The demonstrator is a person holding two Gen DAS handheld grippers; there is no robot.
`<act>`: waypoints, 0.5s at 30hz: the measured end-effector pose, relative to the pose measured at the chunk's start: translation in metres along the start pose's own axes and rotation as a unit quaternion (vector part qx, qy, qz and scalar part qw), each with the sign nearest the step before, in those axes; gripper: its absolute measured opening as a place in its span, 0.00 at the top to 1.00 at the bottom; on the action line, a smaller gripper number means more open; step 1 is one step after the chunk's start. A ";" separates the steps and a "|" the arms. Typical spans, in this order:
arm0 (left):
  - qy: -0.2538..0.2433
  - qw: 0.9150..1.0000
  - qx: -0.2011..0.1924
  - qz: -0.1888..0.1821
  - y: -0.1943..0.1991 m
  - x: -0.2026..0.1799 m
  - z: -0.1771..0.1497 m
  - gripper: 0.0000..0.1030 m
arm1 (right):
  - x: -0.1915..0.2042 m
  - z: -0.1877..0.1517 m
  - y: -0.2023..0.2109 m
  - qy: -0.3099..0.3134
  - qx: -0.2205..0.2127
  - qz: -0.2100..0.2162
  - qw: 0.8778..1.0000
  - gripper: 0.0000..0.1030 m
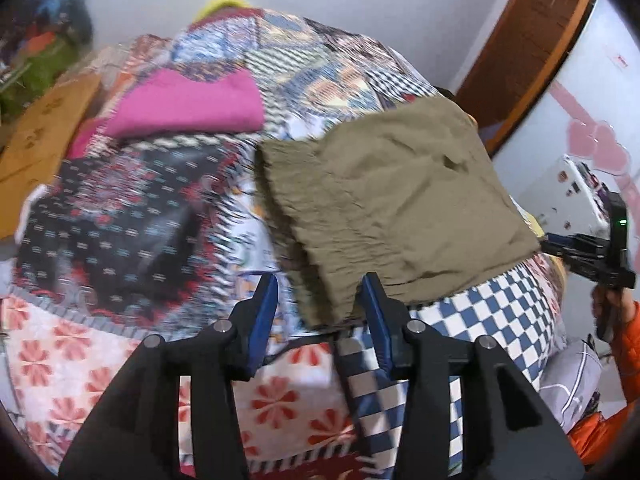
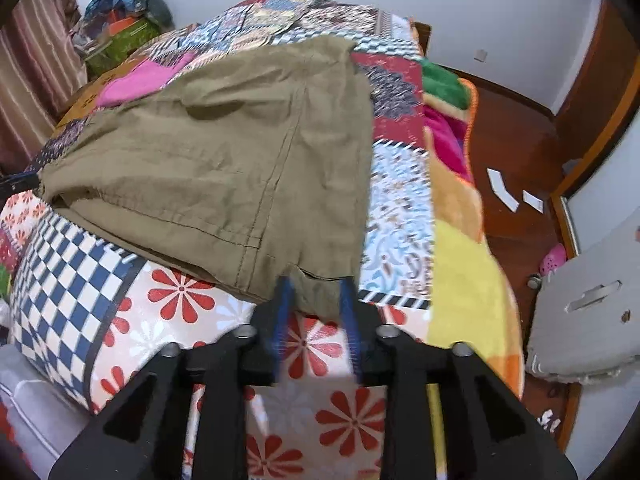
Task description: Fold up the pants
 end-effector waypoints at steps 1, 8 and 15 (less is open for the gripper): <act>0.001 1.000 -0.009 0.010 0.007 0.004 0.003 0.59 | 0.000 0.003 0.009 -0.004 -0.011 0.007 1.000 0.64; 0.006 0.998 -0.045 0.033 0.018 0.007 0.049 0.59 | 0.022 0.046 0.048 0.000 -0.093 0.064 0.994 0.55; -0.027 0.999 -0.007 0.015 -0.045 -0.020 0.104 0.59 | 0.083 0.094 0.002 0.041 -0.086 0.132 0.987 0.55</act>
Point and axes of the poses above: each gripper's, at about its wrist camera, not at the fingertips, and y roughly against the way its jaws point, x to its left, z to its top, the point moved 4 cm from there along -y, roughly the way its jaws point, and after that the axes turned 7 degrees about x, right-handed, at the moved point
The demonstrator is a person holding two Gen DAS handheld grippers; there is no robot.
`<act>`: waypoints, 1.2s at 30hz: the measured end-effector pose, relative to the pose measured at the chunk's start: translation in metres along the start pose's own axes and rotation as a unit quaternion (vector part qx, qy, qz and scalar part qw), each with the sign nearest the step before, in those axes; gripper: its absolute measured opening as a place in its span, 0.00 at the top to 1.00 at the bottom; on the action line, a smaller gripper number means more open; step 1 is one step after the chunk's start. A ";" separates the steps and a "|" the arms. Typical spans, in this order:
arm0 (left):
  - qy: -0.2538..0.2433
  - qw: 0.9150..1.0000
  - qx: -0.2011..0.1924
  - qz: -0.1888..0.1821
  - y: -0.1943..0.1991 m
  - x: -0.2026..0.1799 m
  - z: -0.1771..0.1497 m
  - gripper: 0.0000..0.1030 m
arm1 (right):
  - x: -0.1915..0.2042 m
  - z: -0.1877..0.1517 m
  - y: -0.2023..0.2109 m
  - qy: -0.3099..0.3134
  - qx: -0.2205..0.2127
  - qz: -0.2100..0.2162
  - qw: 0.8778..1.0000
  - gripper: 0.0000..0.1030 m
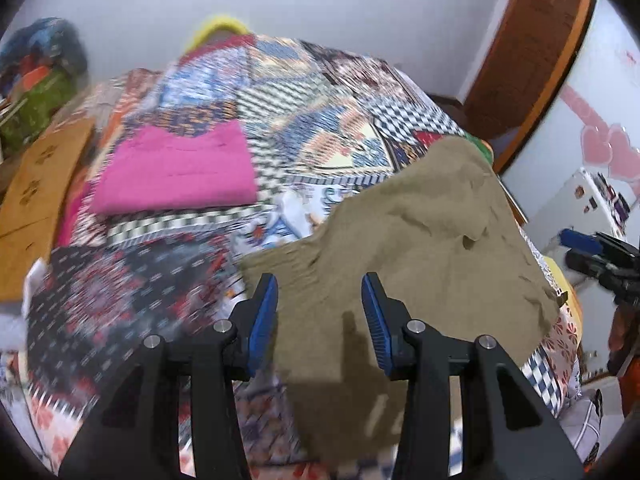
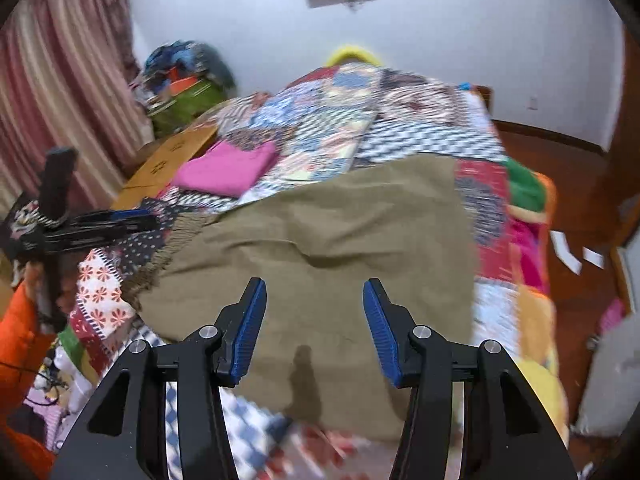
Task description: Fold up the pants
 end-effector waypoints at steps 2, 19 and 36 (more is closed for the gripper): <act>-0.008 1.000 0.025 0.001 -0.027 -0.003 0.009 0.59 | 0.006 0.002 -0.024 0.001 0.020 0.014 1.000 0.55; 0.025 0.996 0.060 0.063 -0.081 0.032 0.019 0.62 | -0.001 -0.050 -0.038 0.020 0.135 0.043 0.990 0.55; -0.014 0.998 0.061 0.016 -0.053 -0.023 -0.022 0.52 | -0.036 0.074 -0.118 0.055 0.129 -0.018 0.990 0.53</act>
Point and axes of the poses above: each gripper's, at about its wrist camera, not at the fingertips, and y roughly against the way its jaws point, x to its left, z to its top, the point moved 4 cm from there along -y, roughly the way its jaws point, and after that the axes turned 7 degrees about x, right-handed, at the moved point
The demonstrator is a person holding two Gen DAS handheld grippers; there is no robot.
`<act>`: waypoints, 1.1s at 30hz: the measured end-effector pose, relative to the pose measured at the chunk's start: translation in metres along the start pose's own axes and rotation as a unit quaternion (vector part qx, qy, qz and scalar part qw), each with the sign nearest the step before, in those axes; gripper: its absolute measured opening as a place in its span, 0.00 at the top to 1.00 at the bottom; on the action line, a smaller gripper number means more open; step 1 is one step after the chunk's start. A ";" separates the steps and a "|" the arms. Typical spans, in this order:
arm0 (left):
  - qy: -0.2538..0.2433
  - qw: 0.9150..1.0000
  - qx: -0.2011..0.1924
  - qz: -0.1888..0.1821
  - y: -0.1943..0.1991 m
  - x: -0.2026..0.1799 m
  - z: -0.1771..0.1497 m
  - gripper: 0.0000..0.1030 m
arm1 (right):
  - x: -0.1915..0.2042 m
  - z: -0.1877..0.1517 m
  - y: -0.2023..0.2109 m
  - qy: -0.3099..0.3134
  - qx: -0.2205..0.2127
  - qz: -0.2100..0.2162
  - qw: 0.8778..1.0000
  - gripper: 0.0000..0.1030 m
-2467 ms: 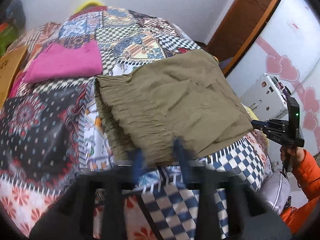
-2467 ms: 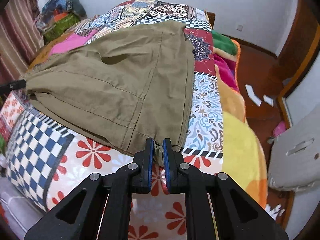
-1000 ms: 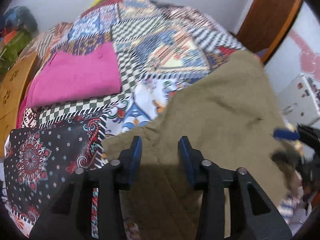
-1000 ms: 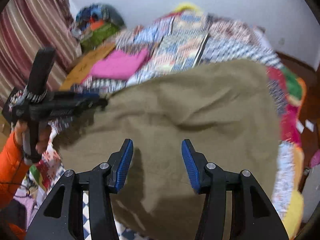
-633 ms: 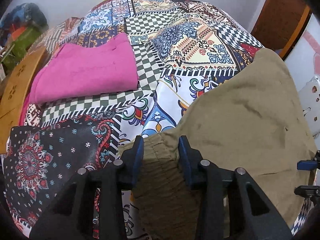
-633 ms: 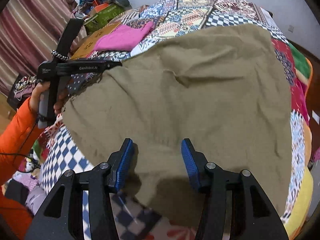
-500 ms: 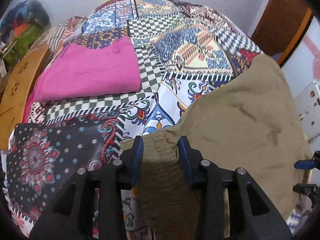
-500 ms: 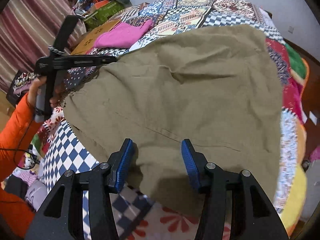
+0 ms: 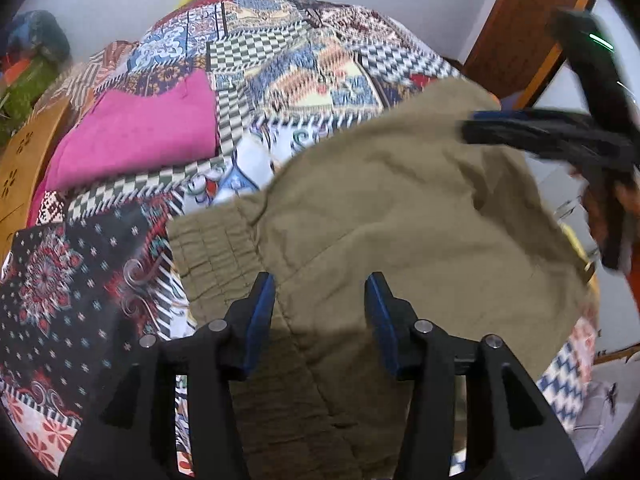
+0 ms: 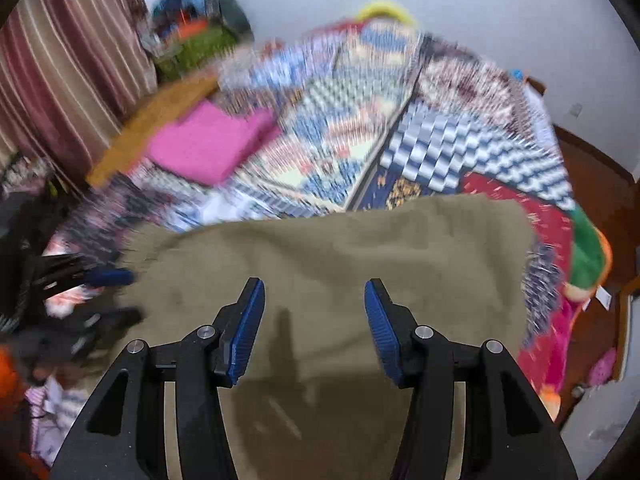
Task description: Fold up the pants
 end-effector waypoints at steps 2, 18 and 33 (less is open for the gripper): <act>-0.017 1.000 -0.009 0.013 0.000 -0.003 -0.007 0.48 | -0.015 0.004 -0.022 -0.007 0.022 -0.018 1.000 0.56; 0.009 1.000 -0.023 -0.005 0.022 0.019 -0.020 0.38 | -0.087 0.007 0.036 -0.095 -0.054 -0.042 0.993 0.64; 0.076 0.995 -0.024 0.066 -0.014 0.076 0.044 0.62 | -0.151 0.029 0.024 -0.149 -0.087 -0.040 0.984 0.38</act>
Point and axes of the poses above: each gripper's, at about its wrist camera, not at the fingertips, and y roughly against the way its jaws point, x to its left, z to its top, the point moved 4 cm from there along -y, roughly the way its jaws point, and after that the axes turned 7 degrees about x, right-handed, at the moved point
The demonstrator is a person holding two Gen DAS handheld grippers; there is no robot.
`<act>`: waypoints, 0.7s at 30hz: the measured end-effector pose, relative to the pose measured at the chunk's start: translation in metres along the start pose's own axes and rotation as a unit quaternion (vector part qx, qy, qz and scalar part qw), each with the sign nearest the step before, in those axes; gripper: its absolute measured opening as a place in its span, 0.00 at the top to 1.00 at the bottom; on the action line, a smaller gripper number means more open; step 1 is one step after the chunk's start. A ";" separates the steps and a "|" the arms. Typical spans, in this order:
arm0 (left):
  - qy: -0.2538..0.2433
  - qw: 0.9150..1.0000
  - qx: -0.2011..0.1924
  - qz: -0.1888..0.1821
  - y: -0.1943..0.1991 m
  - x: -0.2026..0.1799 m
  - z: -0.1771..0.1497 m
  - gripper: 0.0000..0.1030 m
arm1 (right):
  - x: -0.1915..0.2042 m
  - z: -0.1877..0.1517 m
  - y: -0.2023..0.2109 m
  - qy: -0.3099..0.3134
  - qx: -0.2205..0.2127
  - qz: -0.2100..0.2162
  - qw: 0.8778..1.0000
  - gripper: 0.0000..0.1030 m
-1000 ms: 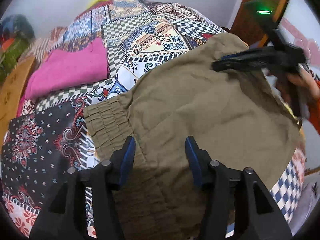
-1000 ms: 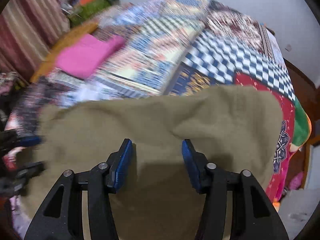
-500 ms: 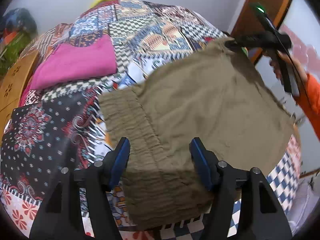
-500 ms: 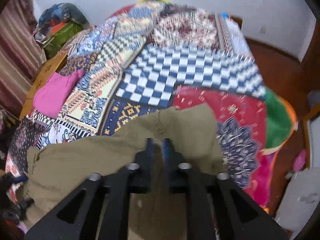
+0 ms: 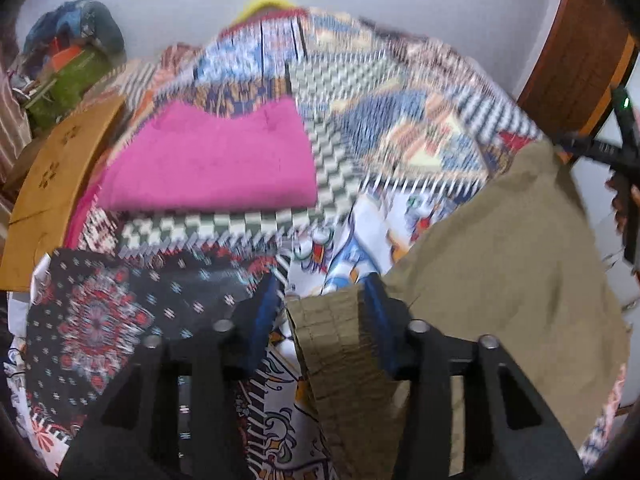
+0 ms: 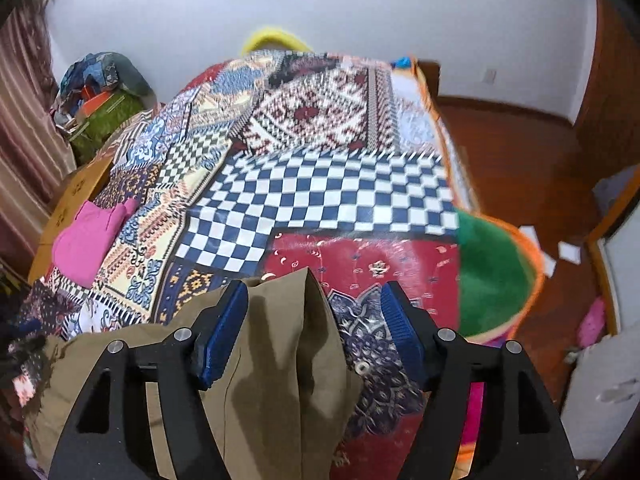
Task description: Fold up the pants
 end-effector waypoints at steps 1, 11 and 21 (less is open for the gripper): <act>0.001 1.000 0.005 -0.001 -0.006 0.000 -0.003 0.62 | 0.002 -0.001 -0.005 0.001 0.005 0.012 1.000 0.43; 0.000 1.000 -0.007 0.009 -0.013 -0.001 -0.015 0.62 | 0.018 -0.008 -0.016 0.009 0.005 0.065 0.998 0.75; -0.001 1.000 -0.010 0.020 -0.016 0.001 -0.018 0.53 | 0.041 -0.016 -0.013 0.120 -0.030 -0.069 0.990 0.92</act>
Point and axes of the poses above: each gripper's, at about its wrist camera, not at the fingertips, and y roughly against the way its jaws point, x to its left, z to its top, the point moved 4 cm from there along -y, roughly the way its jaws point, and after that the axes turned 7 degrees about x, right-handed, at the moved point
